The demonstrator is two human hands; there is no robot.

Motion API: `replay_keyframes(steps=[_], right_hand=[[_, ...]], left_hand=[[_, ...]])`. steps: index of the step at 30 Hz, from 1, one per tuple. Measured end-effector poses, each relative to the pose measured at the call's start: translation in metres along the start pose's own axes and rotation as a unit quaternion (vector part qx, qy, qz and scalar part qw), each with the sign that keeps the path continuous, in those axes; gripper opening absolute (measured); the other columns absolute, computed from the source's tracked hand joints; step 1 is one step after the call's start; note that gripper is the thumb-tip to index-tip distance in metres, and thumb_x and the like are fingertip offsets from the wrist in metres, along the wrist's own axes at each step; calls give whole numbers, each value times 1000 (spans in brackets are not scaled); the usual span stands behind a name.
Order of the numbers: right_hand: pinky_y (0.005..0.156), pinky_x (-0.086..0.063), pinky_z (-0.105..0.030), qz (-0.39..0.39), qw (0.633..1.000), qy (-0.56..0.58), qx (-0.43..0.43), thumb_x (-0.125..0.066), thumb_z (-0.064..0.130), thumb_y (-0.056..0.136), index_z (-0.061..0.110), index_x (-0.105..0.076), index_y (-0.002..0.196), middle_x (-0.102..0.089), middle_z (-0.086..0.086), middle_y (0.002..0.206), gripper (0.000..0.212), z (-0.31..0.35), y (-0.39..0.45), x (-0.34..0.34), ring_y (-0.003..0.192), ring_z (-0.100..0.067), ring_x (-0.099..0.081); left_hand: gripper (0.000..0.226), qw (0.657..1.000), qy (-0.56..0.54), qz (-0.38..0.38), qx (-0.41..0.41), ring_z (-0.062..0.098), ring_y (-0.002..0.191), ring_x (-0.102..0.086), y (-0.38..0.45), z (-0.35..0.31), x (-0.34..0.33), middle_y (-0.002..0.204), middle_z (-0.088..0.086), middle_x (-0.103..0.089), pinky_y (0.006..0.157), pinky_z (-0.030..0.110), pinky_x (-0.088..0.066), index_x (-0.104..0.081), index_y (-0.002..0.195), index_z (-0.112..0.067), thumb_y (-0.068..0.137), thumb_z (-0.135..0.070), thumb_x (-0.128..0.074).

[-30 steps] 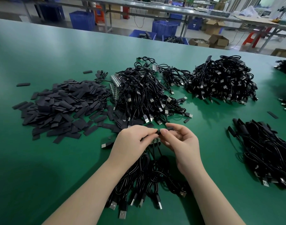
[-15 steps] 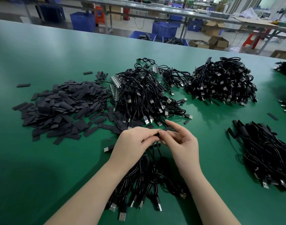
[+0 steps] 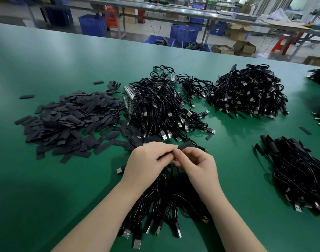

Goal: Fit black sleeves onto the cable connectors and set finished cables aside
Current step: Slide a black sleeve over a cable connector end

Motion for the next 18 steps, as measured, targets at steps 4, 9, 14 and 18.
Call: replay_keyframes(steps=[4,9,14,18], right_hand=[[74,-52,-37,-33,996,79,-31,-74,20,87,13,-73,74,-67,-2,66,15,0,4,8,65,-12,-60],[73,-52,-31,-78,983,155,-55,-71,21,88,17,-75,73,-70,0,70,16,-1,6,14,67,-14,-66],[69,-56,-22,-37,998,54,-11,-74,18,87,29,-81,84,-76,2,79,13,0,3,7,68,-8,-66],[79,-56,-32,-26,996,88,-7,-76,26,82,28,-80,81,-74,3,78,5,8,2,5,73,-8,-64]], left_hand=[[42,999,24,41,24,-4,101,-61,2,1,1,106,-20,-68,89,22,-51,-68,119,-37,77,-43,-72],[17,994,103,45,-8,-1,95,-61,4,3,-3,95,-19,-72,81,19,-48,-77,98,-30,87,-40,-69],[9,991,115,19,-60,2,84,-64,5,3,1,86,-14,-72,71,30,-53,-78,92,-23,87,-27,-72],[19,987,113,-6,-117,9,89,-67,7,0,4,95,-9,-73,74,35,-54,-77,102,-19,88,-30,-71]])
Point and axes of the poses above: each hand's wrist, its own y-axis towards the middle knuckle, its own x-axis out of the back of the hand, z = x × y, the point moved 2 cm from there along y, towards the middle knuckle
